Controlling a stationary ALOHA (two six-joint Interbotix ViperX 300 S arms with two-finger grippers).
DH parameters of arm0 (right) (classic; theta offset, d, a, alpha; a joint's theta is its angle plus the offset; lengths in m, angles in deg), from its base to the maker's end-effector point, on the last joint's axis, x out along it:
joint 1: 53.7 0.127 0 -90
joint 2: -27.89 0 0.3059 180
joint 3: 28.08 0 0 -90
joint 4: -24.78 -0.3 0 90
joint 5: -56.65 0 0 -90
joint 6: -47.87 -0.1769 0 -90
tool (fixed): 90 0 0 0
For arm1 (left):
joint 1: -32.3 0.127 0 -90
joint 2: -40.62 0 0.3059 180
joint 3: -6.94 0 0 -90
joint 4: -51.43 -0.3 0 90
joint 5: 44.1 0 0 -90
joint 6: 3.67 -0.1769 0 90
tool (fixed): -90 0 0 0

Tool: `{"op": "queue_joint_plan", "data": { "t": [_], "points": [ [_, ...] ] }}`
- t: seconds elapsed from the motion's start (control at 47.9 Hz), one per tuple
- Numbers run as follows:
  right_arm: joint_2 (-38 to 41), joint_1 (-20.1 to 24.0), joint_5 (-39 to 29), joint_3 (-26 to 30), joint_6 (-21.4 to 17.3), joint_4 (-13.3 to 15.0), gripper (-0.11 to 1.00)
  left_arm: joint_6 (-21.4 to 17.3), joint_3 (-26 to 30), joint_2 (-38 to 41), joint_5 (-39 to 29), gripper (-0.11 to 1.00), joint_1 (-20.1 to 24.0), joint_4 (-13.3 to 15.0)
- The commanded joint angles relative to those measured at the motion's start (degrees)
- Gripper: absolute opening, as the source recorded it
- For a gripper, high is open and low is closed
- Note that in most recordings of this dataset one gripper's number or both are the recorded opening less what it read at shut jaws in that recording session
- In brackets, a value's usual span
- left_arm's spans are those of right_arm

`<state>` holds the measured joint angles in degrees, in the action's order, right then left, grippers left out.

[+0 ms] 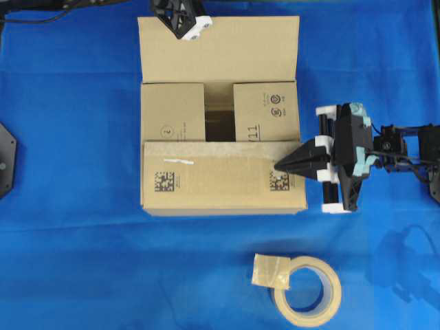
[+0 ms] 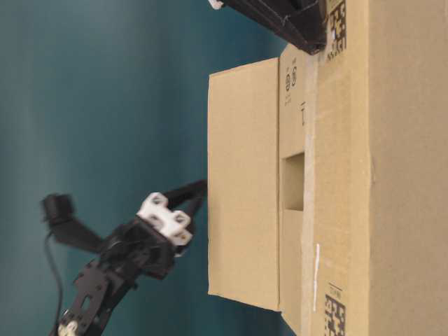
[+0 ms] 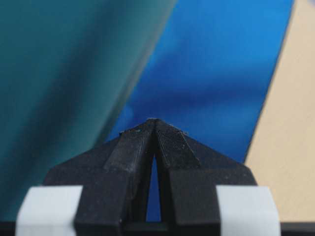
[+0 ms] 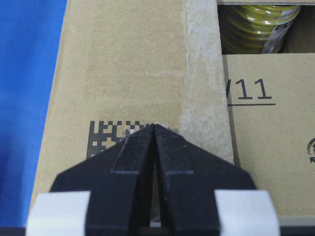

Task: Close the cardboard box.
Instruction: 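Move the left gripper to the back flap and hook its edge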

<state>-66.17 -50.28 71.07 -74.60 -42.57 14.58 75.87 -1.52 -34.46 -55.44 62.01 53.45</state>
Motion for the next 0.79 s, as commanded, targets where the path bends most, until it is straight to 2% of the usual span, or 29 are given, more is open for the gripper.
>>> {"op": "queue_joint_plan", "data": {
  "t": [0.0,0.501,0.772],
  "points": [
    [-0.8,-0.2,0.4,0.9,0.2,0.1,0.00,-0.1,2.6,-0.2,-3.0,0.00,-0.4,0.0],
    [-0.8,-0.5,0.9,0.9,0.2,0.3,0.00,-0.2,3.9,-1.8,-6.9,0.00,-2.7,-0.1],
    [-0.8,-1.2,0.9,0.9,0.2,0.3,0.00,0.8,3.7,-4.2,-12.2,0.00,-4.6,-0.1]
  ]
}}
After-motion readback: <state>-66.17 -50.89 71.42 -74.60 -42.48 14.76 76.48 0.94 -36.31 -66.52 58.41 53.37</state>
